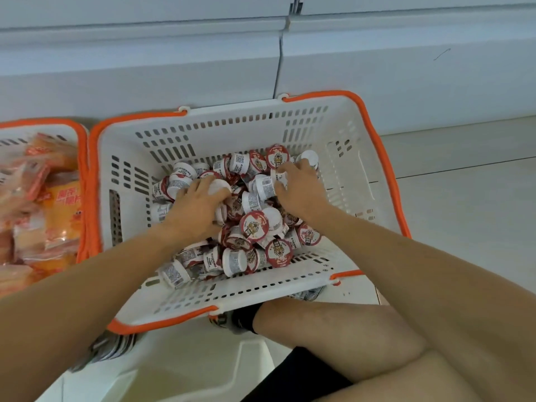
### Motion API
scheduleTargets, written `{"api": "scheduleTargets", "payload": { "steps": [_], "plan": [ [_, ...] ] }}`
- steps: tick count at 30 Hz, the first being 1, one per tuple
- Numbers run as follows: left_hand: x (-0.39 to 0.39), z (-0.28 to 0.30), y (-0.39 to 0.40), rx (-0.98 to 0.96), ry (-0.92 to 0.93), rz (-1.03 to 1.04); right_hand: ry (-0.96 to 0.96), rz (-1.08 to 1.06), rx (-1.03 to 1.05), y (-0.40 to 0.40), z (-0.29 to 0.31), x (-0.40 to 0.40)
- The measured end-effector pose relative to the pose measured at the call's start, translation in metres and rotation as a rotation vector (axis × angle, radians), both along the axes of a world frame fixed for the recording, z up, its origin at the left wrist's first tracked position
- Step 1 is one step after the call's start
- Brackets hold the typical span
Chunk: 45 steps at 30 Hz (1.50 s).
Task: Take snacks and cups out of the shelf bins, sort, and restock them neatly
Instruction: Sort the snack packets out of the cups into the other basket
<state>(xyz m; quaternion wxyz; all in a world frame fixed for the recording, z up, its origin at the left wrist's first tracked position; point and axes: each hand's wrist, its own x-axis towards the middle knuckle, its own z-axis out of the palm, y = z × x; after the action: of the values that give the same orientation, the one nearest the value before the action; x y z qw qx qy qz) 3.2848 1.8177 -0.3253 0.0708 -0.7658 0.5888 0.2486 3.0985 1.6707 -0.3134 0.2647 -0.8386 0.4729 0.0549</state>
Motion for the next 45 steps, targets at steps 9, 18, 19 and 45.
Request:
{"api": "scheduleTargets", "payload": {
  "steps": [9,18,19,45],
  "plan": [
    [0.012,-0.014,0.037,0.077,0.108,0.116,0.382,0.660,0.012,0.051,-0.035,-0.002],
    [0.003,-0.020,0.048,0.154,0.045,0.151,0.350,0.503,-0.164,-0.039,-0.017,-0.064],
    [0.003,-0.019,0.050,0.149,0.051,0.148,0.385,0.521,-0.161,-0.043,-0.015,-0.068],
    [0.008,-0.013,0.049,0.160,0.134,0.256,0.661,0.847,0.001,-0.013,-0.017,-0.050]
  ]
}}
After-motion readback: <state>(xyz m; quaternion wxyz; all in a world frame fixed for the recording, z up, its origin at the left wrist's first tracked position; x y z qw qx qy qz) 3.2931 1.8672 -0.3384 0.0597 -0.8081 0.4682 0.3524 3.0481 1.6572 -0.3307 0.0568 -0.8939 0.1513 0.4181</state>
